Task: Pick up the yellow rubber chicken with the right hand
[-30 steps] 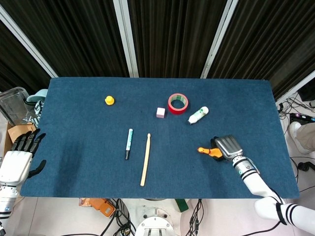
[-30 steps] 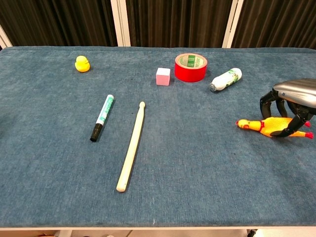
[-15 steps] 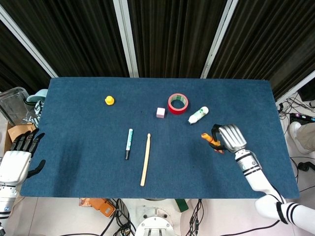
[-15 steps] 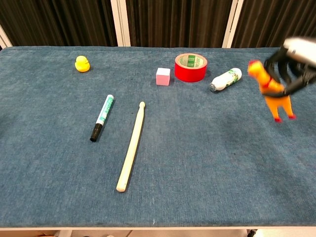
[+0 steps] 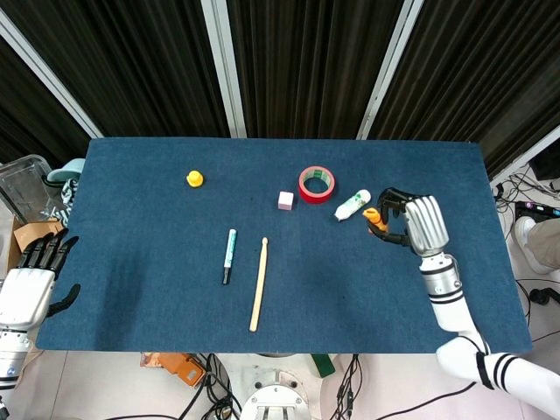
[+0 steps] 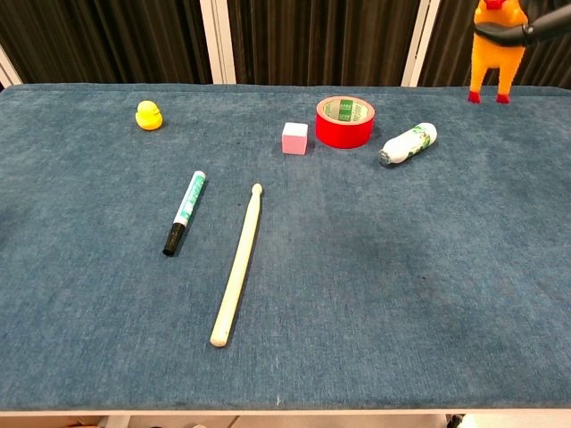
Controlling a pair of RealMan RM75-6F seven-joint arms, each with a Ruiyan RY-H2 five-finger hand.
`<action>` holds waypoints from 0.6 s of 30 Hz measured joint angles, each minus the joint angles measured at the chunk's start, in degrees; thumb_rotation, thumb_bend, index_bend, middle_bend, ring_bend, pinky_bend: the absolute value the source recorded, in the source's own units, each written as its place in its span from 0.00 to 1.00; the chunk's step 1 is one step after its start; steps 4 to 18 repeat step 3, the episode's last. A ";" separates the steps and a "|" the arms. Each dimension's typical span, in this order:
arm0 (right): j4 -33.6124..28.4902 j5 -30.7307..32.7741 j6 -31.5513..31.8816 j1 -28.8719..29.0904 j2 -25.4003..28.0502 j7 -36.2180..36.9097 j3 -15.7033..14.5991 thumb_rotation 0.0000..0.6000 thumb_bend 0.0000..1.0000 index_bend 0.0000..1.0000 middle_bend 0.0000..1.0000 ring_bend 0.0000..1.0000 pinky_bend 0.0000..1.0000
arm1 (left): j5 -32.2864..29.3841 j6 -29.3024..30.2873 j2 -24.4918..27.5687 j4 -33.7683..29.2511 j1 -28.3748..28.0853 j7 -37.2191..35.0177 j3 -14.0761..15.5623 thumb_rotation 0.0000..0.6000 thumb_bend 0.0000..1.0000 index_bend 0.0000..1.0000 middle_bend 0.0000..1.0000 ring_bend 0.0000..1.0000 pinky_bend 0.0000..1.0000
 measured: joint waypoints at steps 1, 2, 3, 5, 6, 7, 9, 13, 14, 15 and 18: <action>-0.11 -0.14 0.01 0.00 0.06 -0.11 -0.20 1.00 0.55 0.72 0.60 0.72 0.85 | 0.02 -0.01 0.01 0.01 0.00 -0.03 0.01 1.00 0.29 0.10 0.00 0.00 0.10; -0.17 -0.22 0.02 0.00 0.10 -0.28 -0.35 1.00 0.55 0.72 0.60 0.72 0.85 | 0.04 -0.02 0.01 0.02 -0.01 -0.02 0.02 1.00 0.29 0.10 0.00 0.00 0.10; -0.21 -0.29 0.03 -0.02 0.14 -0.52 -0.50 1.00 0.55 0.72 0.60 0.72 0.85 | 0.05 -0.05 0.00 0.02 -0.02 -0.01 0.03 1.00 0.29 0.10 0.00 0.00 0.10; -0.21 -0.29 0.03 -0.02 0.14 -0.52 -0.50 1.00 0.55 0.72 0.60 0.72 0.85 | 0.05 -0.05 0.00 0.02 -0.02 -0.01 0.03 1.00 0.29 0.10 0.00 0.00 0.10; -0.21 -0.29 0.03 -0.02 0.14 -0.52 -0.50 1.00 0.55 0.72 0.60 0.72 0.85 | 0.05 -0.05 0.00 0.02 -0.02 -0.01 0.03 1.00 0.29 0.10 0.00 0.00 0.10; -0.21 -0.29 0.03 -0.02 0.14 -0.52 -0.50 1.00 0.55 0.72 0.60 0.72 0.85 | 0.05 -0.05 0.00 0.02 -0.02 -0.01 0.03 1.00 0.29 0.10 0.00 0.00 0.10; -0.21 -0.29 0.03 -0.02 0.14 -0.52 -0.50 1.00 0.55 0.72 0.60 0.72 0.85 | 0.05 -0.05 0.00 0.02 -0.02 -0.01 0.03 1.00 0.29 0.10 0.00 0.00 0.10; -0.21 -0.29 0.03 -0.02 0.14 -0.52 -0.50 1.00 0.55 0.72 0.60 0.72 0.85 | 0.05 -0.05 0.00 0.02 -0.02 -0.01 0.03 1.00 0.29 0.10 0.00 0.00 0.10; -0.21 -0.29 0.03 -0.02 0.14 -0.52 -0.50 1.00 0.55 0.72 0.60 0.72 0.85 | 0.05 -0.05 0.00 0.02 -0.02 -0.01 0.03 1.00 0.29 0.10 0.00 0.00 0.10; -0.21 -0.29 0.03 -0.02 0.14 -0.52 -0.50 1.00 0.55 0.72 0.60 0.72 0.85 | 0.05 -0.05 0.00 0.02 -0.02 -0.01 0.03 1.00 0.29 0.10 0.00 0.00 0.10; -0.21 -0.29 0.03 -0.02 0.14 -0.52 -0.50 1.00 0.55 0.72 0.60 0.72 0.85 | 0.05 -0.05 0.00 0.02 -0.02 -0.01 0.03 1.00 0.29 0.10 0.00 0.00 0.10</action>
